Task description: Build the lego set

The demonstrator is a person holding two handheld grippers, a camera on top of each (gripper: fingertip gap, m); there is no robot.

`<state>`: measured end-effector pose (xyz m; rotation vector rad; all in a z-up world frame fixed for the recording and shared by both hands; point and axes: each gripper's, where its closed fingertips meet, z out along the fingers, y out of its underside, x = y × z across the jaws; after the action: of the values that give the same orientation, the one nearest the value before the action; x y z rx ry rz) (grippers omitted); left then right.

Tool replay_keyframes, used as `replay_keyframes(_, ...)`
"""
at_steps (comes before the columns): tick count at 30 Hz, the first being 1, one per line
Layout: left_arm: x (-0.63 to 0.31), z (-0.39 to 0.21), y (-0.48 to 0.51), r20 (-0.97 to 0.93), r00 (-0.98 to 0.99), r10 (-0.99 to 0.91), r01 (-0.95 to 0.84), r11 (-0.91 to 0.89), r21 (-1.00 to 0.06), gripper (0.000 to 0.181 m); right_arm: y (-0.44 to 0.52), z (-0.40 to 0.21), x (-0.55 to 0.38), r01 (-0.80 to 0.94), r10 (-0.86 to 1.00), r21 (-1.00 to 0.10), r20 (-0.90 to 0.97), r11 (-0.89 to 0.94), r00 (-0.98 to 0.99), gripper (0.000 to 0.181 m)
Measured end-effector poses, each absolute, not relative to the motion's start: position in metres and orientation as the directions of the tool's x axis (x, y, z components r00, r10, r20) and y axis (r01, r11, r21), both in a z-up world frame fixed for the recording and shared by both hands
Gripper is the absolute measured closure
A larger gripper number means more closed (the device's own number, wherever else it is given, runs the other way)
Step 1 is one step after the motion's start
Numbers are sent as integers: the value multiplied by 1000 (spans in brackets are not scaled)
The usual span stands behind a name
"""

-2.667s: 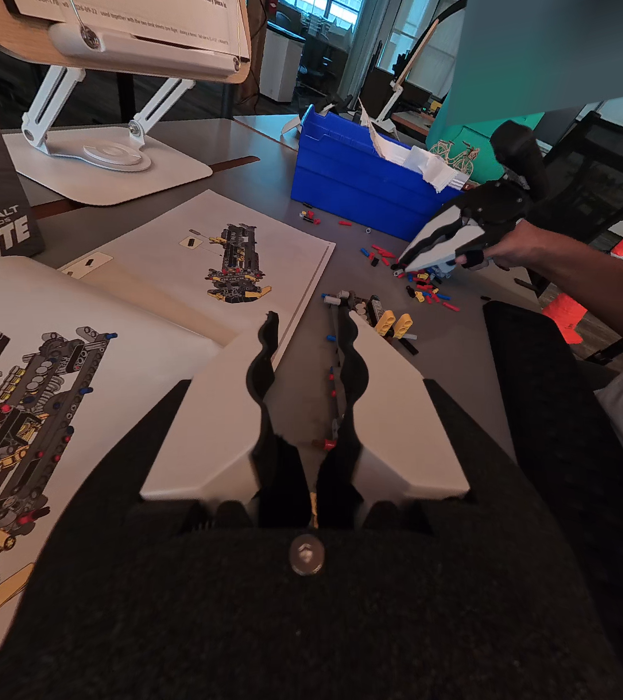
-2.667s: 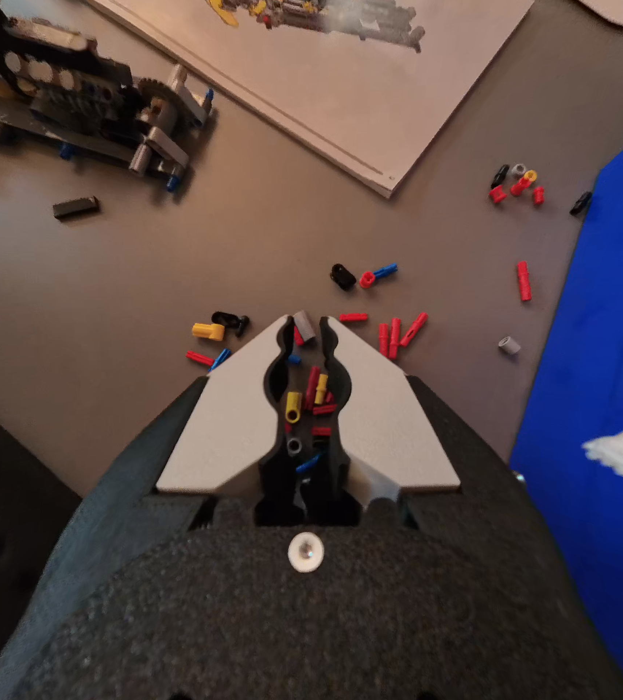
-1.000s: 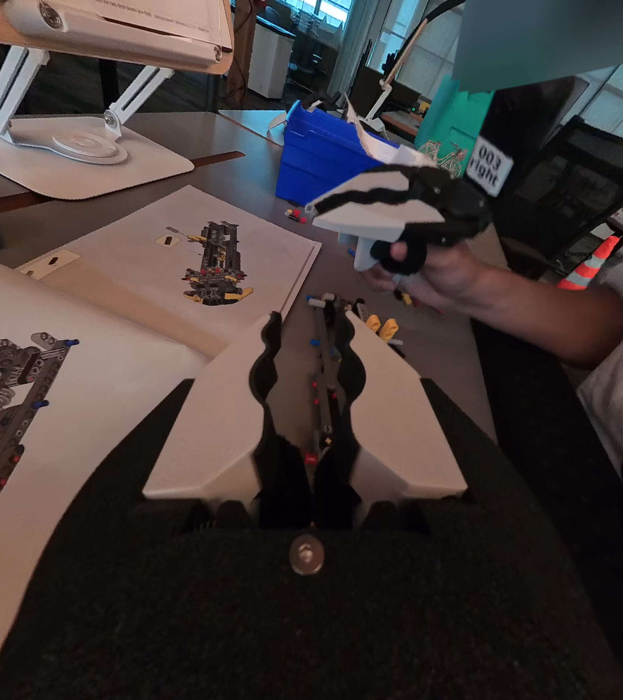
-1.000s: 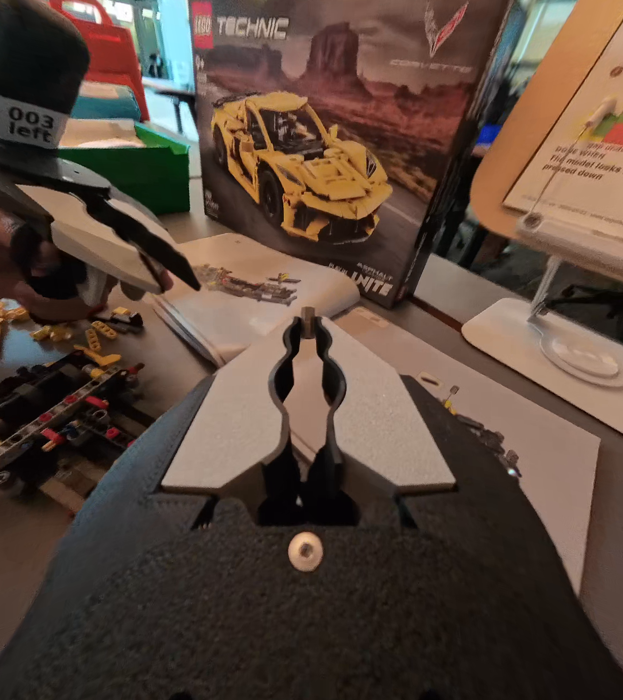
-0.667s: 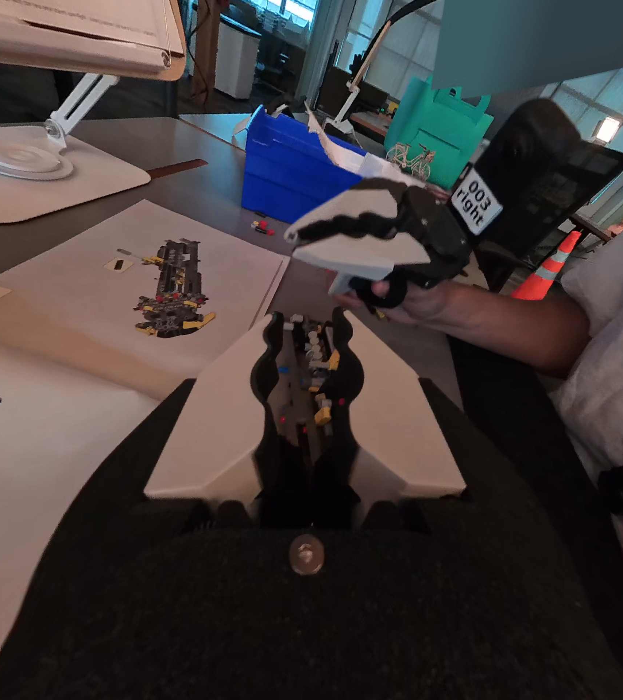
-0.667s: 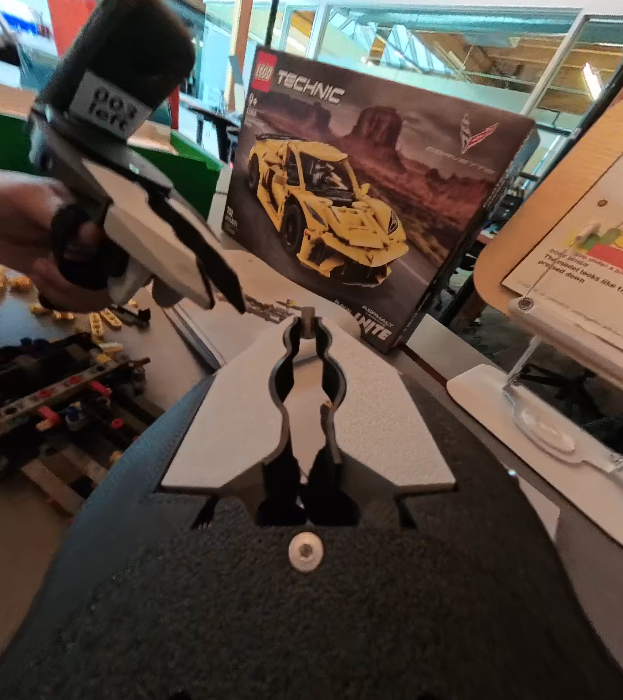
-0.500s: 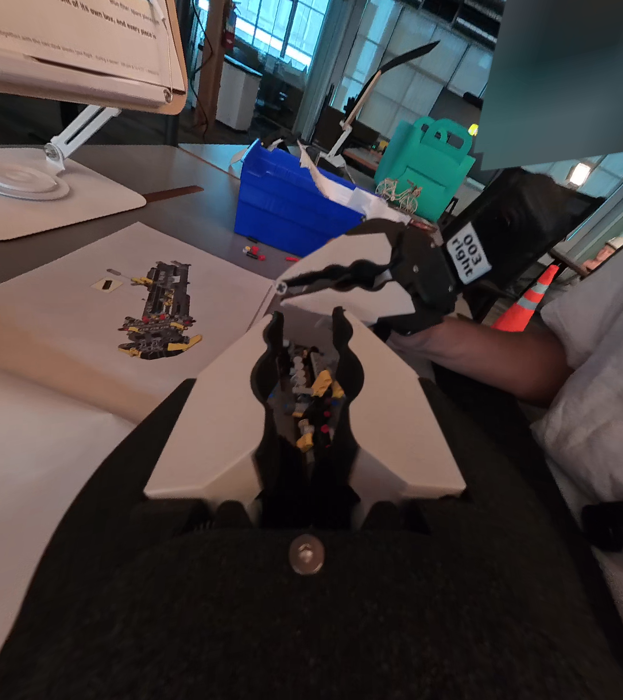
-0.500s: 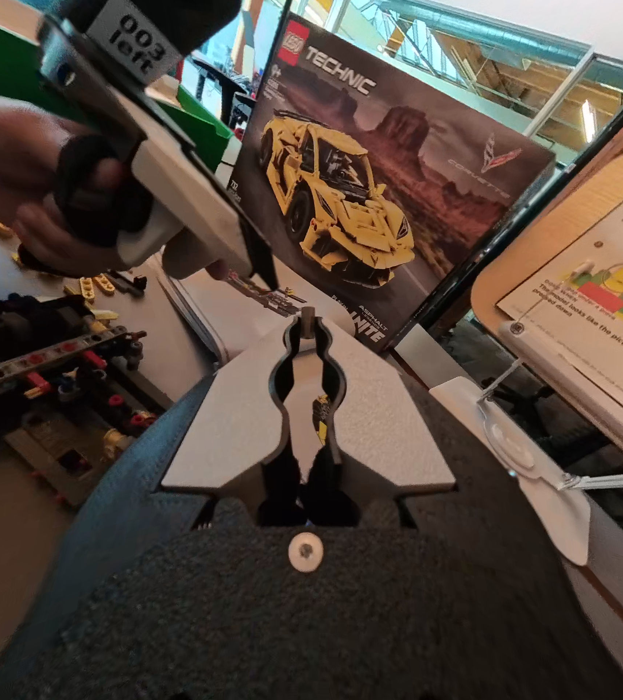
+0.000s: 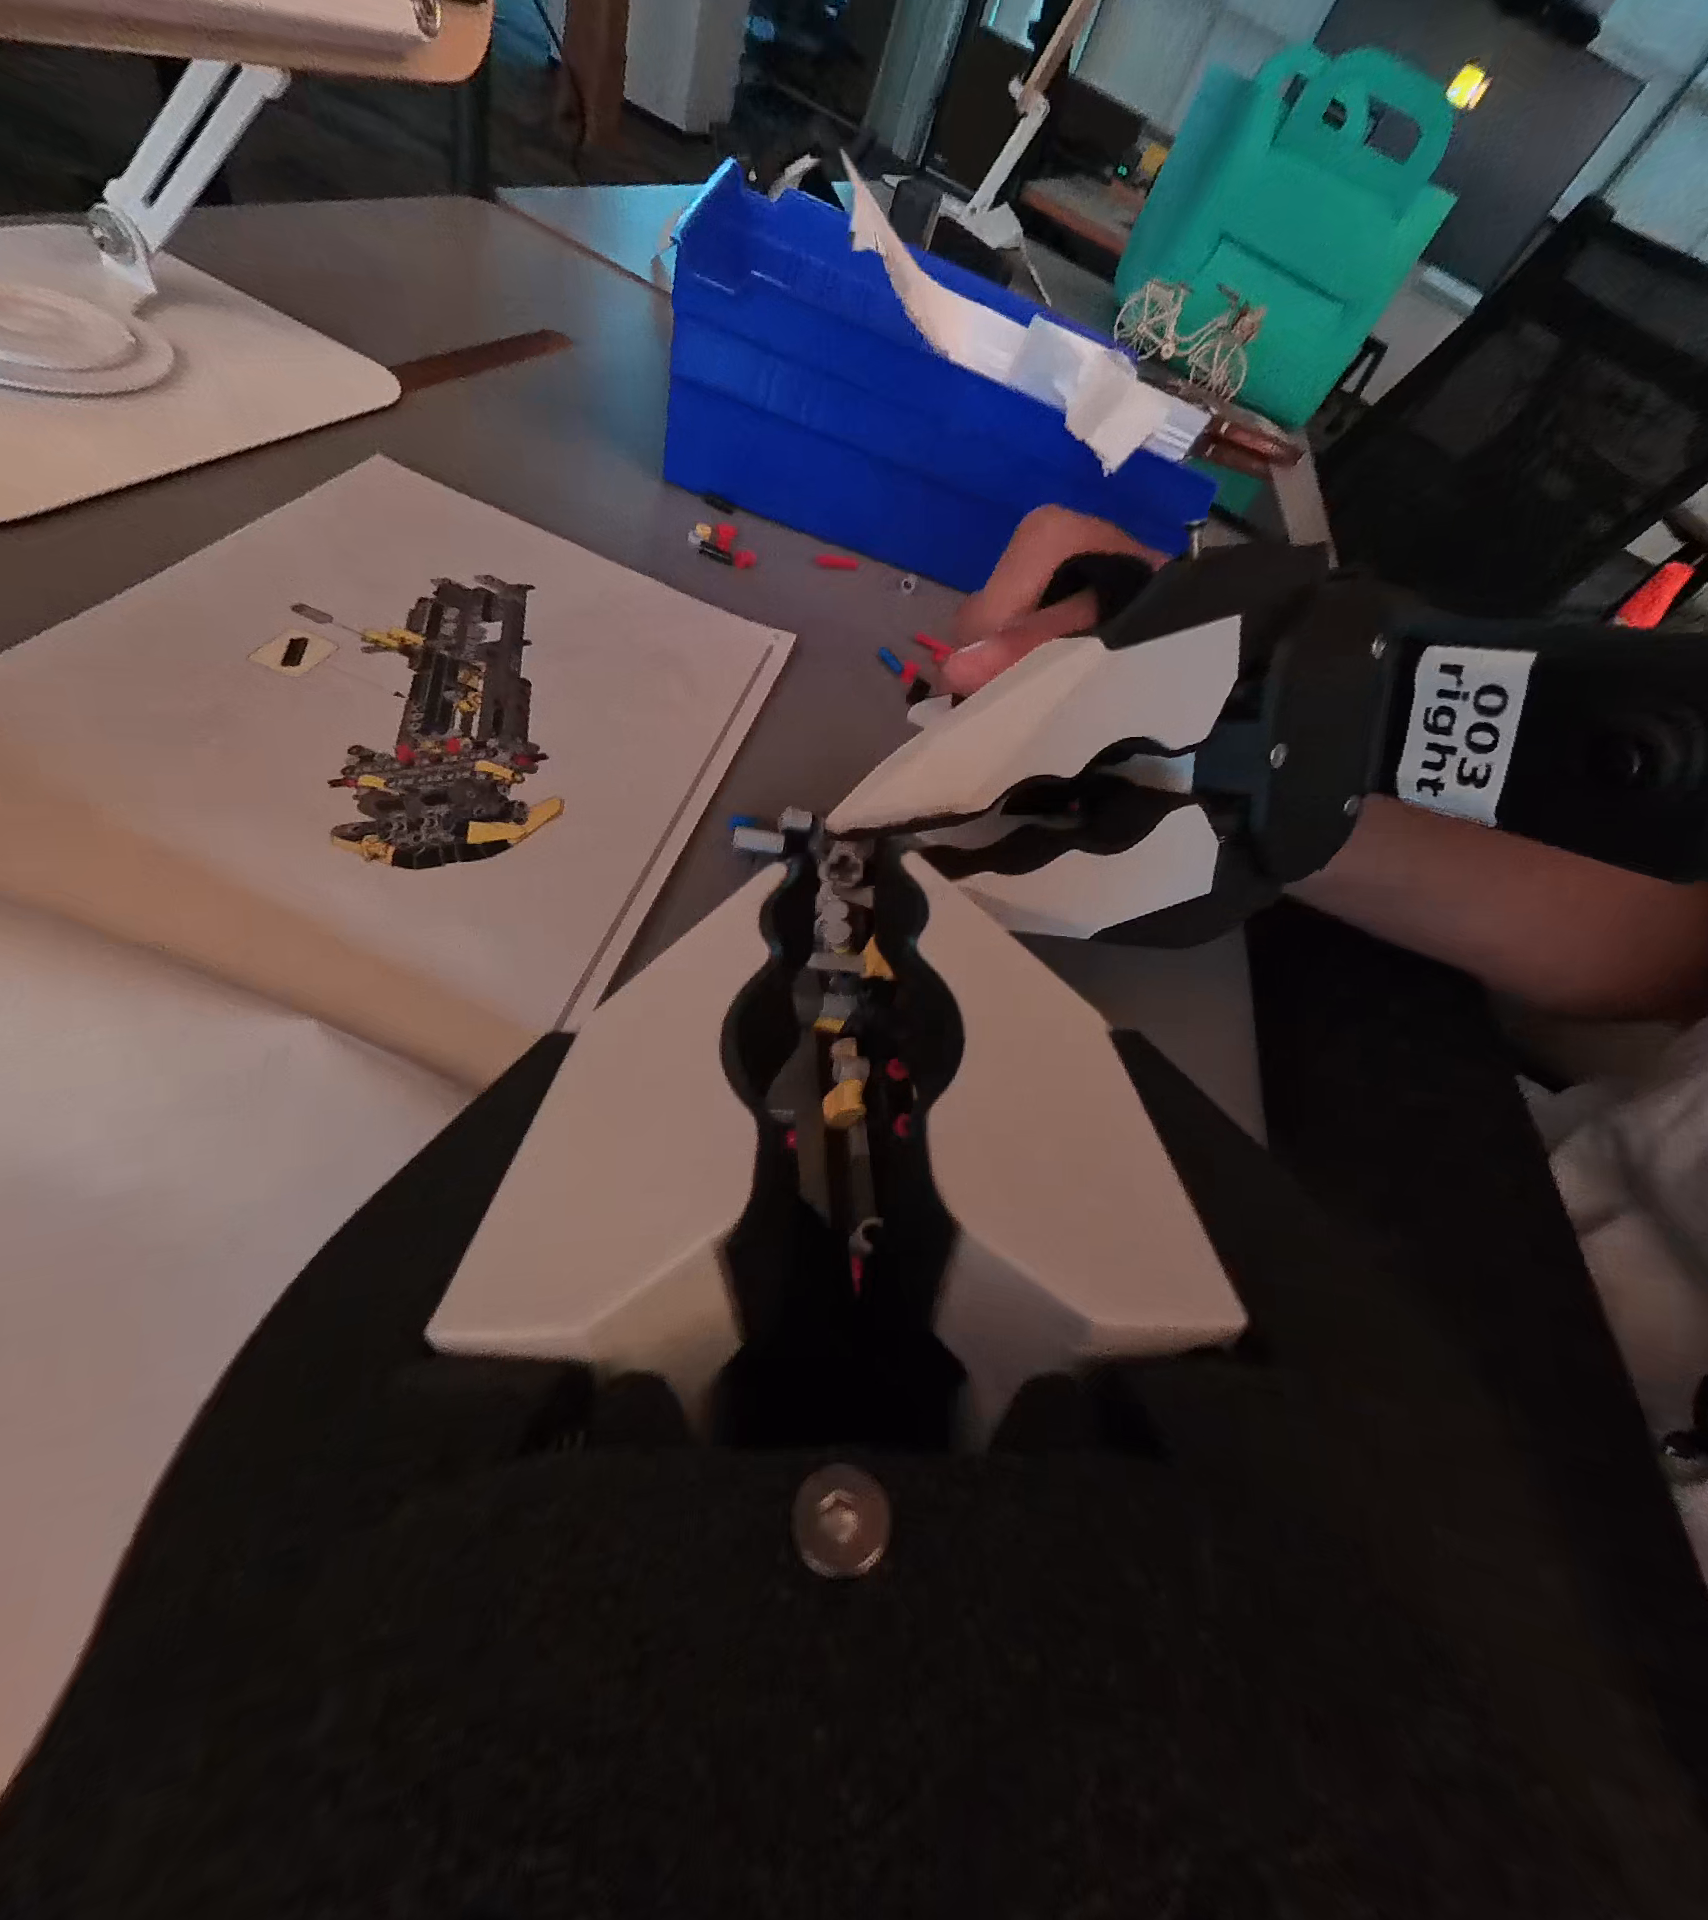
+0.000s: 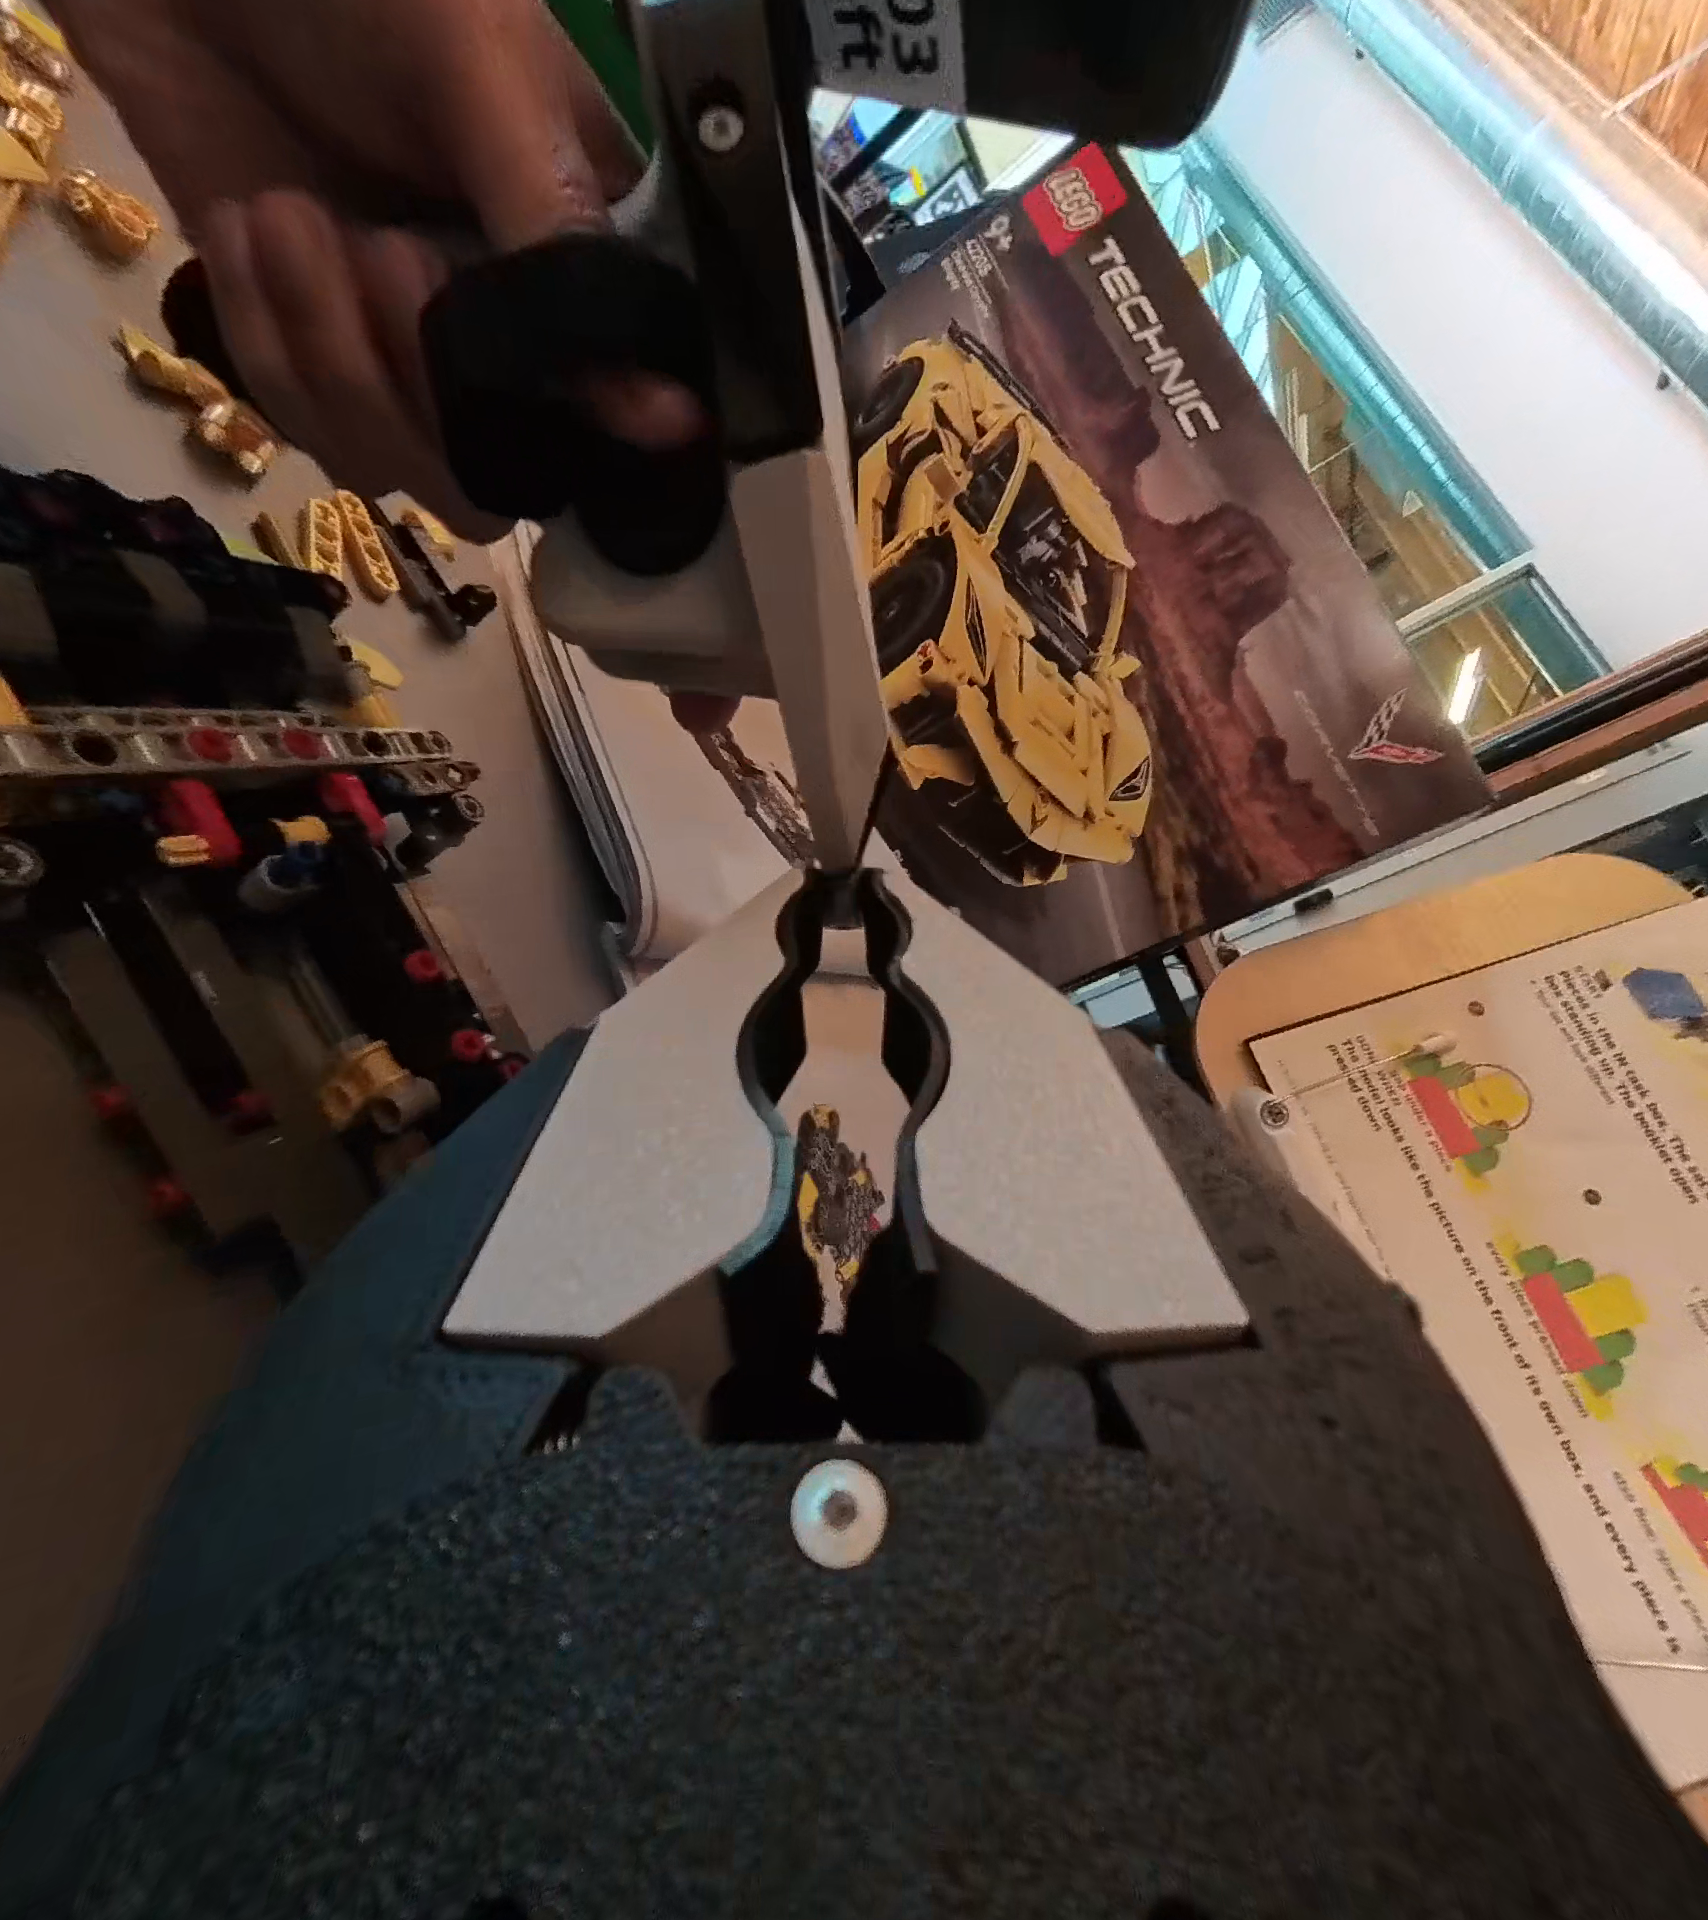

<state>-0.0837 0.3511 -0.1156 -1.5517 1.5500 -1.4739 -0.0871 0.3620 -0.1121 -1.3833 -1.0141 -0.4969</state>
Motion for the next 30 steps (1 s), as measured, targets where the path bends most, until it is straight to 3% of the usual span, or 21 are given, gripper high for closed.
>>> replay_keyframes(4, -86, -117, 346, 276, -247, -929, -390, -166, -906, 177, 357, -113, -90, 811, 268, -550, 827, 199, 495, 174)
replay_keyframes(6, -88, -115, 342, 214, -266, -940, -386, -100, -917, 177, 353, -111, -91, 772, 284, -608, 785, 185, 550, 173)
replay_keyframes(9, -94, -115, 343, 131, -272, -953, -422, -5, -907, 177, 341, -106, -78, 695, 322, -710, 689, 117, 650, 156)
replay_keyframes(12, -107, -122, 340, 134, -314, -940, -537, 60, -842, 177, 326, -109, -59, 518, 403, -854, 462, -38, 790, 154)
replay_keyframes(15, -109, -133, 340, 144, -312, -939, -665, 107, -739, 177, 313, -124, -53, 335, 446, -918, 215, -210, 869, 147)
replay_keyframes(24, -96, -147, 321, 122, -281, -952, -866, 197, -459, 177, 317, -154, -76, 119, 286, -901, -5, -416, 958, 155)
replay_keyframes(30, -93, -159, 319, 47, -272, -961, -891, 233, -390, 177, 317, -160, -79, 175, 307, -889, 42, -423, 951, 157)
